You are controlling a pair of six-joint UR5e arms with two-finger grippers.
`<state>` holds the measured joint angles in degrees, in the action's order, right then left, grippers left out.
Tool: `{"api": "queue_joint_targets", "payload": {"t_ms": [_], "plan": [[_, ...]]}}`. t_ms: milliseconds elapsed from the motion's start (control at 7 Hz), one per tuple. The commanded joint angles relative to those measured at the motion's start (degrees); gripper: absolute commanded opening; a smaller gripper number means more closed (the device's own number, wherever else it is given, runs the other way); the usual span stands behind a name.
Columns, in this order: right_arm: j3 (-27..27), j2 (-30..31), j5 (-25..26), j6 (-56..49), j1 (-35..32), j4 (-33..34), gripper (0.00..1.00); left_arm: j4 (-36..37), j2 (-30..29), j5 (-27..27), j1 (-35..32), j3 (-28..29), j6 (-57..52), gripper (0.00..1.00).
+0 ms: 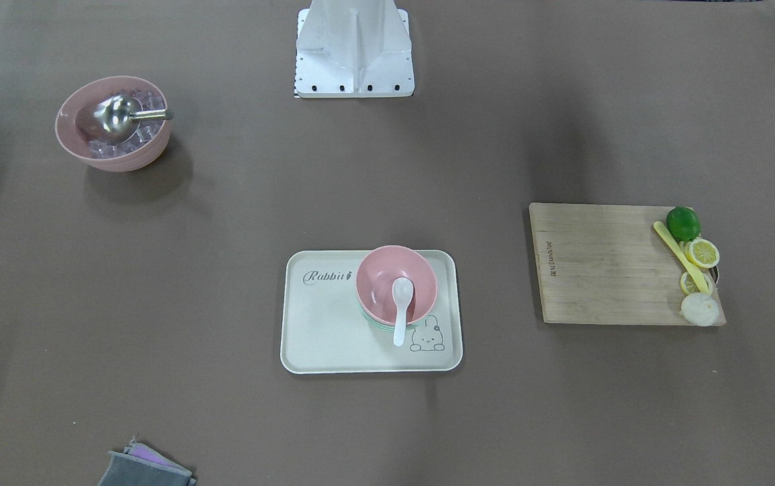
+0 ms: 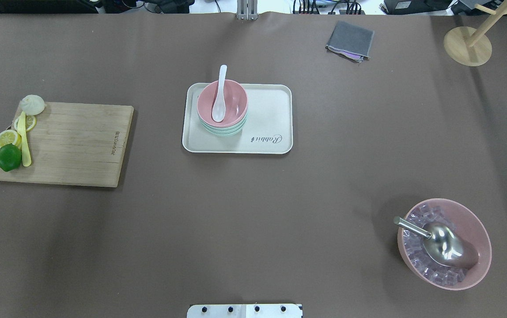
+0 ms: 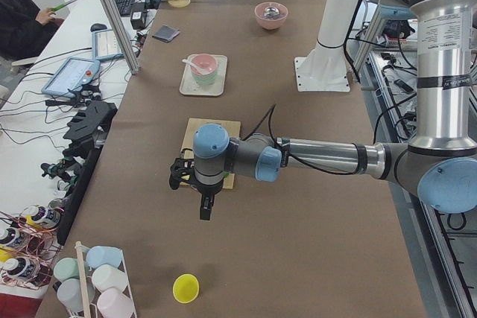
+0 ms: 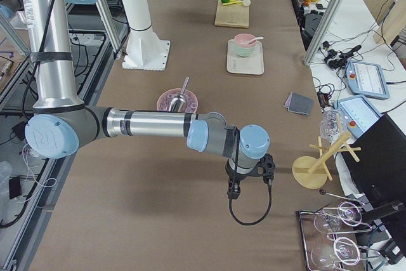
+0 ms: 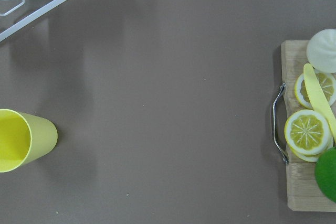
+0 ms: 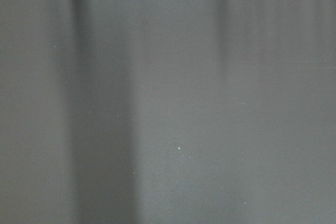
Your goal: Stack pink bowl on green and place spoon
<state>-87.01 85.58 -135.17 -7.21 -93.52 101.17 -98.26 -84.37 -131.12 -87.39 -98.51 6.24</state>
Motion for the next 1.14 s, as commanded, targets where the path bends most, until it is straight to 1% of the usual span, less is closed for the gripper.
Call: {"api": "queue_joint_targets", "payload": {"t_ms": [0, 1000], "plan": [[-0.1, 0.1, 0.1, 0.0, 0.0, 0.0, 1.0, 0.3, 0.1, 0.1, 0.0, 0.3, -0.3, 0.98], [0.0, -0.2, 0.1, 0.0, 0.0, 0.0, 1.0, 0.3, -0.5, -0.5, 0.0, 0.4, -0.3, 0.98]]}}
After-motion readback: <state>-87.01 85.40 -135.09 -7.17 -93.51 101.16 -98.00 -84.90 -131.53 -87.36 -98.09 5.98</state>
